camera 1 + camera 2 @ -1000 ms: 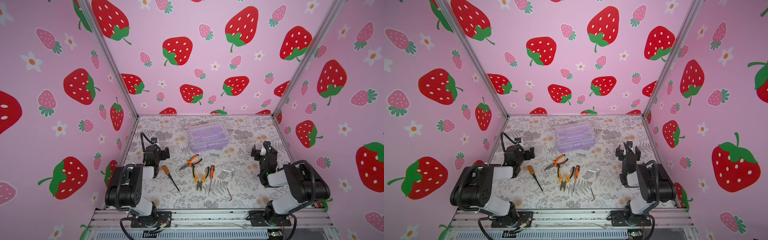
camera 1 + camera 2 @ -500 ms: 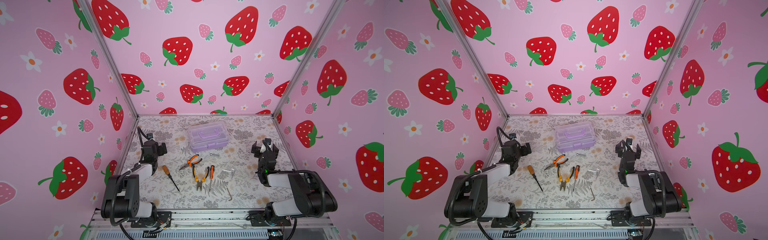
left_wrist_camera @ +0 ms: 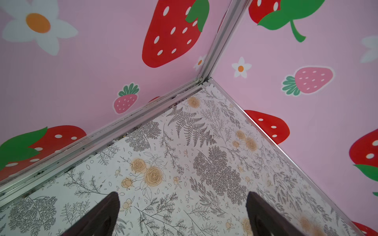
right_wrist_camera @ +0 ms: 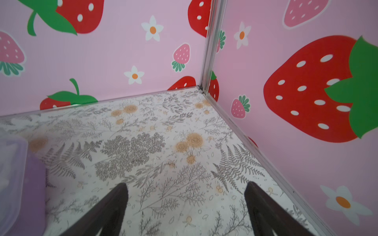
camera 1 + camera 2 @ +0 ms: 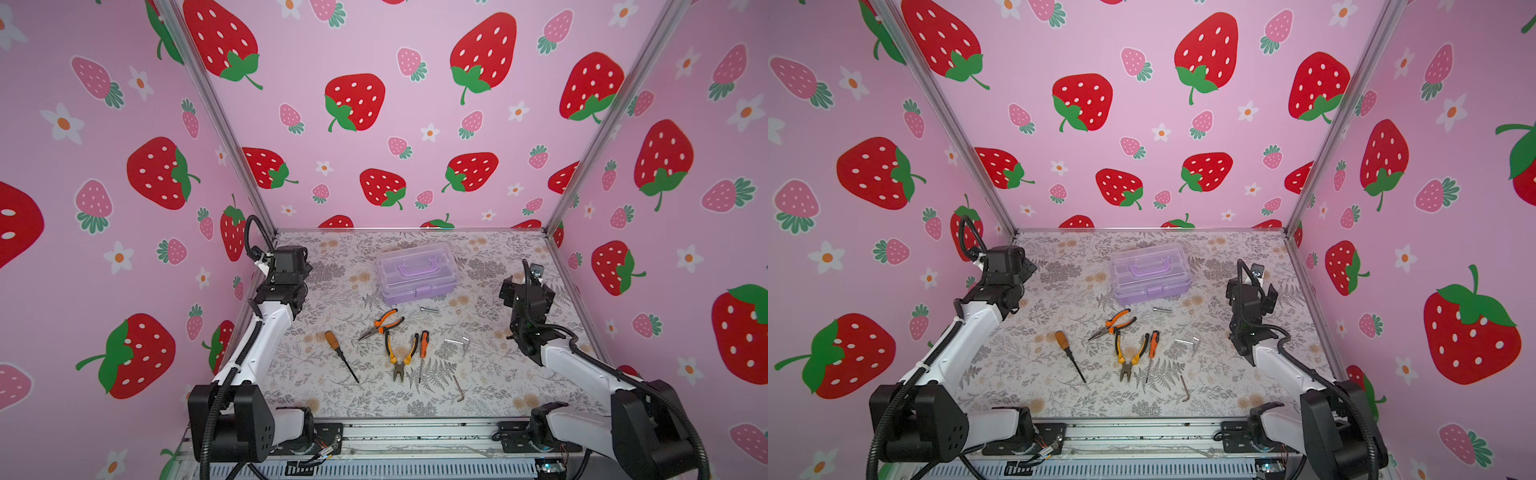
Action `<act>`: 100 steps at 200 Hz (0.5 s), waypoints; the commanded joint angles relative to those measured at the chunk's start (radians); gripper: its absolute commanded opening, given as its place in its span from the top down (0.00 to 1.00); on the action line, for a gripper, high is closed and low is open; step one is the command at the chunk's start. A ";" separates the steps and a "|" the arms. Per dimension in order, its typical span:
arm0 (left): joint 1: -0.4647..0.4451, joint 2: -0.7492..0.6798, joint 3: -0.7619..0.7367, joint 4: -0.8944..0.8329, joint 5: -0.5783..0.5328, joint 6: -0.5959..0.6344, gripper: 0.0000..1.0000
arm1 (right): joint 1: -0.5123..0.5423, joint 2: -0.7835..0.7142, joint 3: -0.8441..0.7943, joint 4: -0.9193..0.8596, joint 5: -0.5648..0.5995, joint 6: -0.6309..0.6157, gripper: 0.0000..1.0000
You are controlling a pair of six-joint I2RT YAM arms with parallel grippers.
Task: Pack the tool kit
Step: 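Reach both grippers forward to the clear purple-handled tool box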
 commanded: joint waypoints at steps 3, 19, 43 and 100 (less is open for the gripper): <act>-0.002 -0.019 0.001 -0.092 0.083 -0.028 0.01 | 0.021 -0.047 0.005 -0.180 -0.075 0.089 0.16; -0.002 -0.020 -0.005 -0.055 0.170 -0.002 0.01 | 0.024 -0.063 0.008 -0.224 -0.120 0.105 0.27; -0.024 0.009 0.023 -0.029 0.264 0.044 0.13 | 0.026 -0.064 0.022 -0.275 -0.224 0.109 0.35; -0.201 0.118 0.153 -0.148 0.175 0.135 0.24 | 0.027 0.032 0.070 -0.320 -0.442 0.171 0.43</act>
